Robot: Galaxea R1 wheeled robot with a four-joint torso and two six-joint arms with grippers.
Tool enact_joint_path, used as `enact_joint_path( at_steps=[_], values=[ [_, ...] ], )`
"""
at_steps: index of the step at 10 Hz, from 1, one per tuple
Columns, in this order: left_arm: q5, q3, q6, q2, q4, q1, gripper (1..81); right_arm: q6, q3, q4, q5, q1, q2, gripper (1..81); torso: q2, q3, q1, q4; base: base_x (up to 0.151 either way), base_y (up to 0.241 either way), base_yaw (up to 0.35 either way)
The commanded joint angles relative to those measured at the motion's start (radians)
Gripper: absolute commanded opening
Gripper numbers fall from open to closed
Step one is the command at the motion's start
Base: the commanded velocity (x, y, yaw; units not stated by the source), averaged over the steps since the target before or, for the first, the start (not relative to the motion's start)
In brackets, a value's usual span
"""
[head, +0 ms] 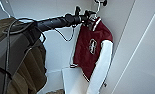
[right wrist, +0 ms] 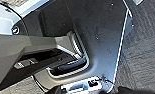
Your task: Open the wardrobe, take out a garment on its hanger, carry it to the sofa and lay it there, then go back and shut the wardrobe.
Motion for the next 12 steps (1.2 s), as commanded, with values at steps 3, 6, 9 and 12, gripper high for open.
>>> enact_joint_path(
  at_steps=[3,6,9,12],
  values=[
    [-0.011,-0.177,-0.029,0.125,-0.021,-0.185,81.1,0.0,0.005,0.016,-0.062,0.021,0.009,81.1,0.0,0.0,0.0,0.0,0.0,0.0,0.0],
    [-0.011,-0.216,-0.031,0.156,-0.02,-0.185,81.1,0.0,0.005,0.017,-0.063,0.021,0.01,81.1,0.0,0.0,0.0,0.0,0.0,0.0,0.0],
    [-0.011,-0.216,-0.031,0.162,-0.02,-0.187,81.1,0.002,0.005,0.017,-0.062,0.021,0.015,81.1,0.0,0.0,0.0,0.0,0.0,0.0,0.0],
    [-0.011,-0.207,-0.047,0.153,-0.023,-0.192,81.1,0.0,0.007,0.017,-0.063,0.022,0.016,81.1,0.0,0.0,0.0,-0.089,0.0,0.0,0.0]
  ],
)
